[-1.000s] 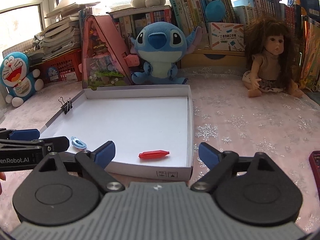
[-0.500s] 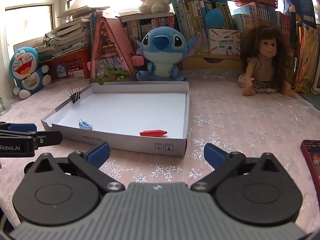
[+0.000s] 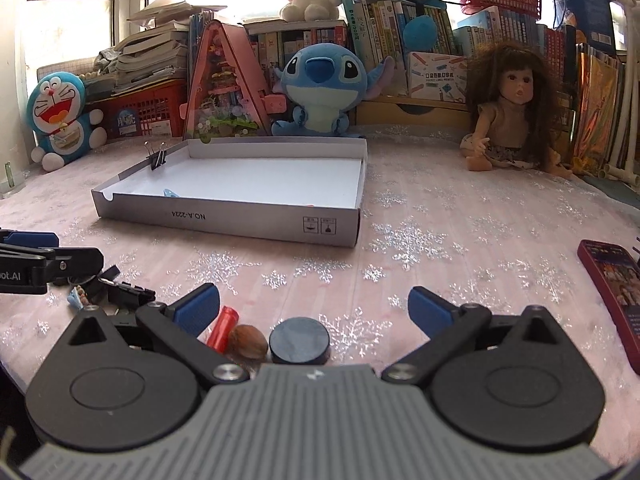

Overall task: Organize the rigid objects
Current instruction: 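Withdraw both open tools from the tray back toward the remaining items, then grasp a black round lid with the left tool while the right tool grasps the black puck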

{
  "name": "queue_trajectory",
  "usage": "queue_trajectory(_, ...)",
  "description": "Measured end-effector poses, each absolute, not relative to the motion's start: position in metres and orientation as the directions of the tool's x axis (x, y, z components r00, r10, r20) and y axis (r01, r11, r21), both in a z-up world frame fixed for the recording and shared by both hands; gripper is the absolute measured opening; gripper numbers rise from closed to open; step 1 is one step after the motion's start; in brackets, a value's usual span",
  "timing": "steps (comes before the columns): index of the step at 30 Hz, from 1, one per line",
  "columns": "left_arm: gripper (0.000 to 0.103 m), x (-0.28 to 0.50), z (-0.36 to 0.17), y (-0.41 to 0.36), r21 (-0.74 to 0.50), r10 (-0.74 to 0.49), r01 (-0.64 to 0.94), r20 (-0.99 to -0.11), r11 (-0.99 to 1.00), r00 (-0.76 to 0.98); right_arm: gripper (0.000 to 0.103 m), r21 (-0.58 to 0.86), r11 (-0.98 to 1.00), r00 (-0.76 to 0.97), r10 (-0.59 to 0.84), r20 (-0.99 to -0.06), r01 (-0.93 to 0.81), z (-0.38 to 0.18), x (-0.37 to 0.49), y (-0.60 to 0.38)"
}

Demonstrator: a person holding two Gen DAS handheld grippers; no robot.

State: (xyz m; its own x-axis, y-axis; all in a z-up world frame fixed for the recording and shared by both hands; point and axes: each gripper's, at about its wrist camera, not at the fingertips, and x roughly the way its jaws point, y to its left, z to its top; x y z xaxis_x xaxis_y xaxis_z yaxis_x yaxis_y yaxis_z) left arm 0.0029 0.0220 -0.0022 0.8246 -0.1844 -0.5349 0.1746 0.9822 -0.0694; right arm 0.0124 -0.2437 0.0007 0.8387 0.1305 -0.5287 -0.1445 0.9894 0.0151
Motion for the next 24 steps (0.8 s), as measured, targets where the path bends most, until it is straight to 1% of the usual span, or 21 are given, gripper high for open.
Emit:
queue_trajectory(5, 0.085, -0.006, -0.009, 0.023, -0.038, -0.165, 0.172, -0.537, 0.984, 0.827, 0.103, -0.012, 0.991, 0.842, 0.110, -0.528, -0.137, -0.002, 0.003, -0.246)
queue_trajectory(9, 0.085, -0.009, -0.008, 0.029, -0.045, -0.160, 0.161, -0.532, 0.986, 0.831, 0.103, -0.014, 0.991, 0.842, 0.104, -0.529, -0.131, -0.003, -0.004, -0.250)
queue_trajectory(12, 0.085, -0.019, -0.005, 0.039, -0.058, -0.176, 0.170, -0.508, 0.984, 0.843, 0.103, -0.033, 0.988, 0.851, 0.116, -0.513, -0.154, 0.000, -0.013, -0.257)
queue_trajectory(14, 0.084, -0.025, -0.005, 0.047, -0.056, -0.166, 0.159, -0.491, 0.986, 0.855, 0.103, -0.069, 0.985, 0.854, 0.103, -0.510, -0.160, 0.003, -0.019, -0.263)
queue_trajectory(17, 0.077, -0.027, -0.007, 0.055, -0.060, -0.142, 0.130, -0.502, 0.990, 0.853, 0.103, -0.083, 0.984, 0.847, 0.091, -0.523, -0.157, 0.003, -0.021, -0.269)
queue_trajectory(19, 0.069, -0.025, -0.009, 0.059, -0.074, -0.141, 0.119, -0.522, 0.990, 0.841, 0.102, -0.075, 0.985, 0.842, 0.094, -0.531, -0.157, 0.002, -0.021, -0.270)
queue_trajectory(24, 0.061, -0.023, -0.013, 0.060, -0.067, -0.141, 0.125, -0.535, 0.990, 0.833, 0.096, -0.095, 0.981, 0.837, 0.091, -0.540, -0.168, -0.003, -0.019, -0.260)
